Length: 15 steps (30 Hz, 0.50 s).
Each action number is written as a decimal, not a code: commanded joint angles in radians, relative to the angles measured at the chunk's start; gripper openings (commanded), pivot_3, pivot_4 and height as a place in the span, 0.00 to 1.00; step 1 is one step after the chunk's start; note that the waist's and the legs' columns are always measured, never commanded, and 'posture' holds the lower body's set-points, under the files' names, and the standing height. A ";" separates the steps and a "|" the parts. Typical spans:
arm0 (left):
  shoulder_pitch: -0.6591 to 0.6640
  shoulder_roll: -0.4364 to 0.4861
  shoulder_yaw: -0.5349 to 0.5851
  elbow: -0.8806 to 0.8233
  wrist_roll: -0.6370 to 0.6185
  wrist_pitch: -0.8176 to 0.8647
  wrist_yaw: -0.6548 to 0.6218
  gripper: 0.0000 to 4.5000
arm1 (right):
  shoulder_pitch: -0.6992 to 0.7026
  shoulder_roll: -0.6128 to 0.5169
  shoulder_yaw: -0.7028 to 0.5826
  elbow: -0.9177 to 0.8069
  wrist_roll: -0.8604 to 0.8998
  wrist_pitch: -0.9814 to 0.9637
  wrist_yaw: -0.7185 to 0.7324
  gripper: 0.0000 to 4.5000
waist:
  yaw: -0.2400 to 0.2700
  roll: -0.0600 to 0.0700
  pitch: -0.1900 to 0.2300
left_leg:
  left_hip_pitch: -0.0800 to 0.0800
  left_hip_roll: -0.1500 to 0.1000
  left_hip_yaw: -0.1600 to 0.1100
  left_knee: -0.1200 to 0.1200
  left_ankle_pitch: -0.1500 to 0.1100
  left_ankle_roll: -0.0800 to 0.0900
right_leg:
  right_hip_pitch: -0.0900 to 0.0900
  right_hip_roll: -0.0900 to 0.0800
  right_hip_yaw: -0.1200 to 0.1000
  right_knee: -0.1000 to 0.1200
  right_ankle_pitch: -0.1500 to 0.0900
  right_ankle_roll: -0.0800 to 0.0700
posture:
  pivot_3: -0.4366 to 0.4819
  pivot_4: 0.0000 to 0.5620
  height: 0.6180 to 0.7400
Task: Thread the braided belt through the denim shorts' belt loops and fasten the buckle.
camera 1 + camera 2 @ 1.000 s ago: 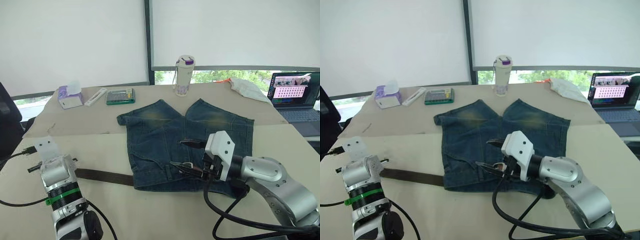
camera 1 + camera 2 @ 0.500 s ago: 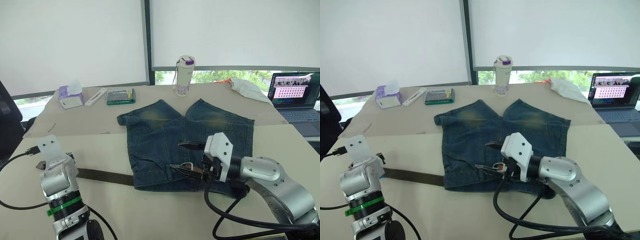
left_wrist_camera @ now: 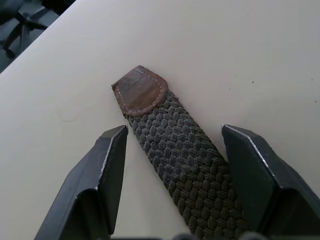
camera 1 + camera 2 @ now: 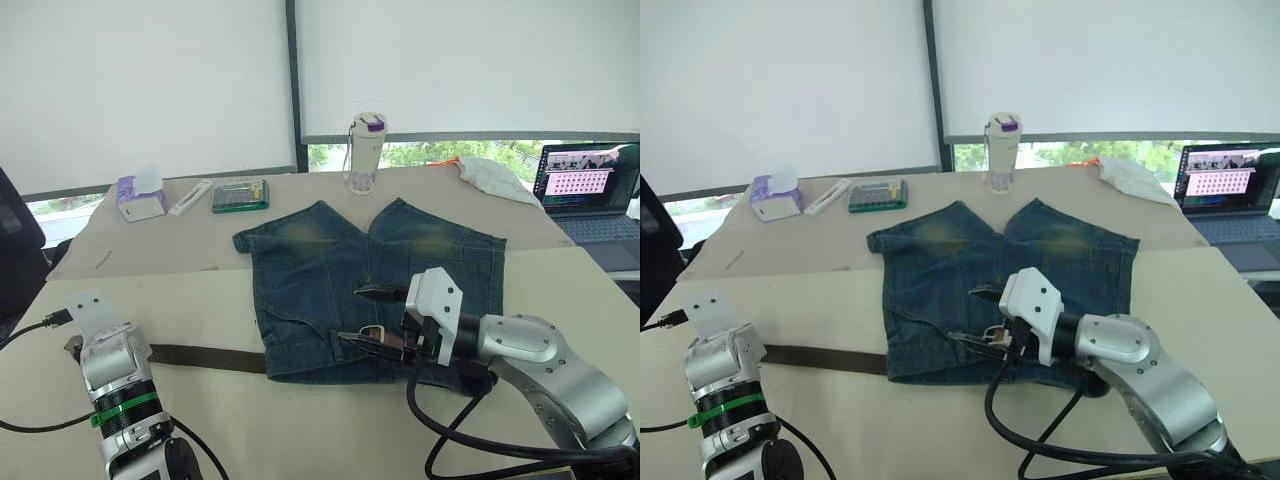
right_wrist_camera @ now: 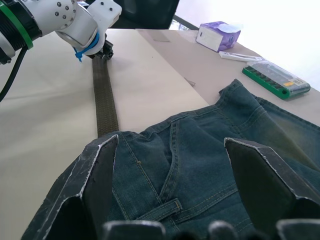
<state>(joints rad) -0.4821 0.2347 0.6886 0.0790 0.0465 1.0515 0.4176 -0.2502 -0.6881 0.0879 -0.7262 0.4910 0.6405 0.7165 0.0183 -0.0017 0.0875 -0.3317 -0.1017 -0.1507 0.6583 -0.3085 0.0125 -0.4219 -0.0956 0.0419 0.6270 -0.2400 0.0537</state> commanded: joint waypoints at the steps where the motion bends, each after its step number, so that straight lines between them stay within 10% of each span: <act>1: 0.019 -0.044 0.116 0.038 -0.050 0.037 0.029 0.44 | -0.005 -0.012 -0.012 -0.037 -0.001 -0.008 -0.002 0.84 | -0.005 0.002 -0.001 | 0.000 0.000 0.000 0.000 0.000 0.000 | 0.000 0.000 0.000 0.000 0.000 0.000 | 0.48 0.27 1.00; 8: 0.061 -0.065 0.099 -0.050 -0.110 0.001 -0.039 0.01 | -0.001 -0.014 -0.011 -0.038 0.004 -0.008 -0.004 0.84 | -0.009 0.005 -0.003 | 0.000 0.000 0.002 0.000 -0.002 0.001 | 0.000 0.000 0.001 0.001 0.000 0.000 | 0.48 0.27 1.00; 15: 0.166 0.031 -0.111 -0.273 -0.072 -0.029 -0.150 0.51 | 0.002 -0.012 -0.007 -0.029 0.004 -0.013 0.002 0.84 | -0.001 -0.004 0.000 | 0.000 0.000 0.002 0.001 -0.002 0.001 | 0.000 0.001 0.001 -0.001 0.000 0.000 | 0.48 0.27 1.00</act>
<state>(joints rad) -0.3162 0.2279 0.6109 -0.1300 -0.0531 1.0308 0.2796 -0.2483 -0.6984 0.0905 -0.7296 0.4913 0.6407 0.7162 0.0177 -0.0054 0.0875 -0.3321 -0.1017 -0.1489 0.6592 -0.3103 0.0136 -0.4219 -0.0946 0.0425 0.6258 -0.2401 0.0536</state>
